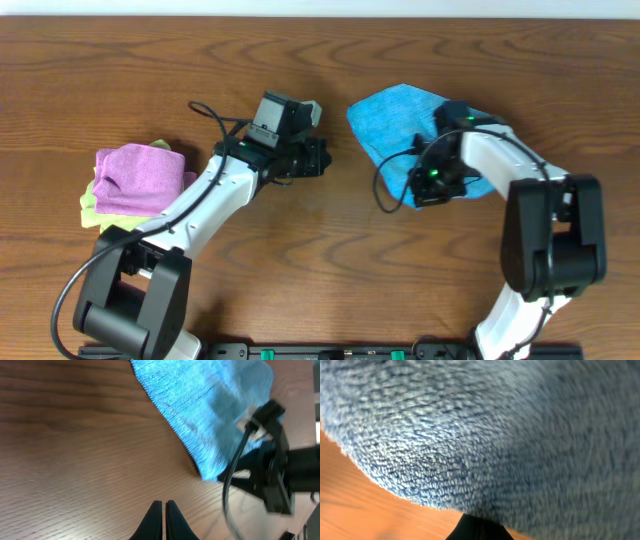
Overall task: Fold the cloth
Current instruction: 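Pull the cloth corners apart with both grippers to spread it flat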
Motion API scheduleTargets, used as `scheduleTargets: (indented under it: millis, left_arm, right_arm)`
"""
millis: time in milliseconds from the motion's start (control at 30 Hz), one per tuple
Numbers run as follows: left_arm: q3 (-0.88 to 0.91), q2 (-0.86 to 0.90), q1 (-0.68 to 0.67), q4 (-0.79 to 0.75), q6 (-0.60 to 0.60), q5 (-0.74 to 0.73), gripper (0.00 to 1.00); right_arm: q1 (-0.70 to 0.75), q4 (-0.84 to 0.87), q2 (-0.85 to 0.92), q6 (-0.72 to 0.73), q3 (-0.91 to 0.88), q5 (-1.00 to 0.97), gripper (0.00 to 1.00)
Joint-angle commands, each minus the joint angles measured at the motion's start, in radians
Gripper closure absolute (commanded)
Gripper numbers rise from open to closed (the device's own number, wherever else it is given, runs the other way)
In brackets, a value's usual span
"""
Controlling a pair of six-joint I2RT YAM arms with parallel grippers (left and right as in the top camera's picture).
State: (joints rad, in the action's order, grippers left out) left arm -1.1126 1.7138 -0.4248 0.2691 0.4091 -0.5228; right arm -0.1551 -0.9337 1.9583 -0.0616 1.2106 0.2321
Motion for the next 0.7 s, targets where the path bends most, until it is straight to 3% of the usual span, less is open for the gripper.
scheduleTargets:
  millis: [0, 367, 667]
  left_arm:
    - [-0.017, -0.029, 0.028, 0.011, -0.029, 0.01, 0.94]
    - [-0.017, -0.03, 0.148, 0.023, -0.048, 0.009, 0.95]
    - [-0.017, -0.033, 0.207, 0.024, -0.072, 0.006, 0.95]
  right_arm:
    - [-0.094, 0.007, -0.002, 0.069, -0.021, 0.043, 0.99]
    - [-0.365, 0.123, -0.002, 0.261, -0.021, 0.172, 0.99]
    - [-0.475, 0.281, -0.002, 0.388, -0.02, 0.247, 0.99]
